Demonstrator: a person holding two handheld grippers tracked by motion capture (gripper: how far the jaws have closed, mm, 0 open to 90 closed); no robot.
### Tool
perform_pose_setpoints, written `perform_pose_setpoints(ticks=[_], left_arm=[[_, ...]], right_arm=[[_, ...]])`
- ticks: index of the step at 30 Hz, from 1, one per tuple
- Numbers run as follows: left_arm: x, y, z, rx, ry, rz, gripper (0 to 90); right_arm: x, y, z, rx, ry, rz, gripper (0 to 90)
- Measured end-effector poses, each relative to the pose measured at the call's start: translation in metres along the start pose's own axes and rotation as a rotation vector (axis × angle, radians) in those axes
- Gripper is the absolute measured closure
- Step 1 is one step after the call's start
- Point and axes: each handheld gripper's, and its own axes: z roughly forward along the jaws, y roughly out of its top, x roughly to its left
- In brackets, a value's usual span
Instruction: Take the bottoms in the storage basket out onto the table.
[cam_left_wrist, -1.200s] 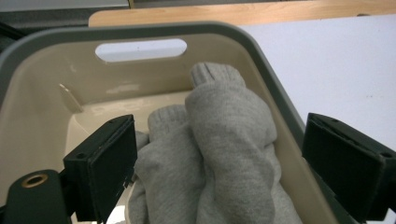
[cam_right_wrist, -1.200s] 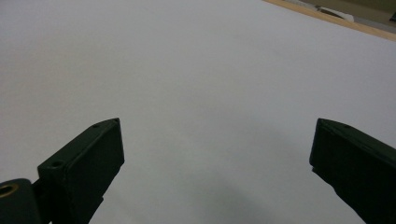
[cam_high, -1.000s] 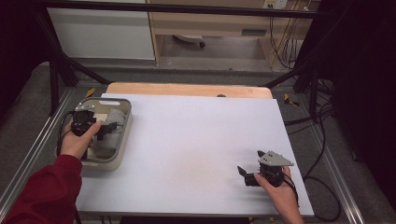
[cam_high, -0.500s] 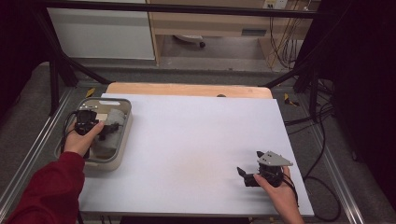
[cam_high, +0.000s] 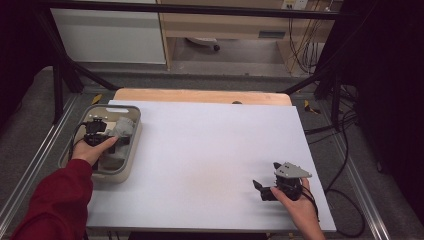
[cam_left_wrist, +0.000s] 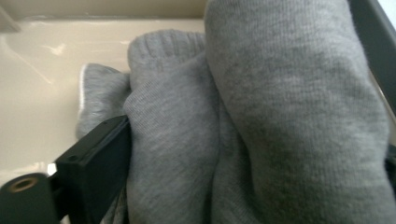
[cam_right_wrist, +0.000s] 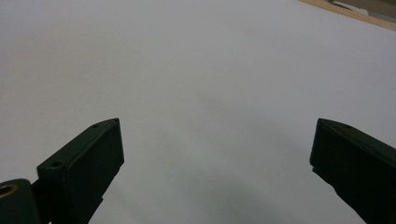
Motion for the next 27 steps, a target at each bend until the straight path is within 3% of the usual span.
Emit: perform_pose_setpoints(ticks=[3,6,10,14,20,27], left_arm=[[0.001,0.001,-0.002,0.006,-0.008,0.005,20.6],[0.001,0.002,-0.008,-0.005,-0.027,0.023,38.0],[-0.001,0.003,-0.010,-0.016,-0.036,0.070,54.1],[0.001,0.003,-0.012,-0.028,-0.051,0.064,59.3],[0.004,0.005,-0.028,-0.131,-0.039,0.035,64.3],[0.009,0.009,-0.049,-0.208,-0.015,0.038,64.5]], right_arm=[[0.001,0.000,0.000,-0.001,0.001,-0.005,3.2],[0.000,0.000,0.001,0.002,0.004,-0.005,3.2],[0.000,-0.001,0.001,0.005,0.005,-0.003,3.2],[0.000,0.000,0.001,0.005,0.005,-0.003,3.0],[0.000,0.000,0.001,0.001,0.005,-0.007,3.1],[0.000,0.000,0.000,-0.003,0.002,-0.006,3.1]])
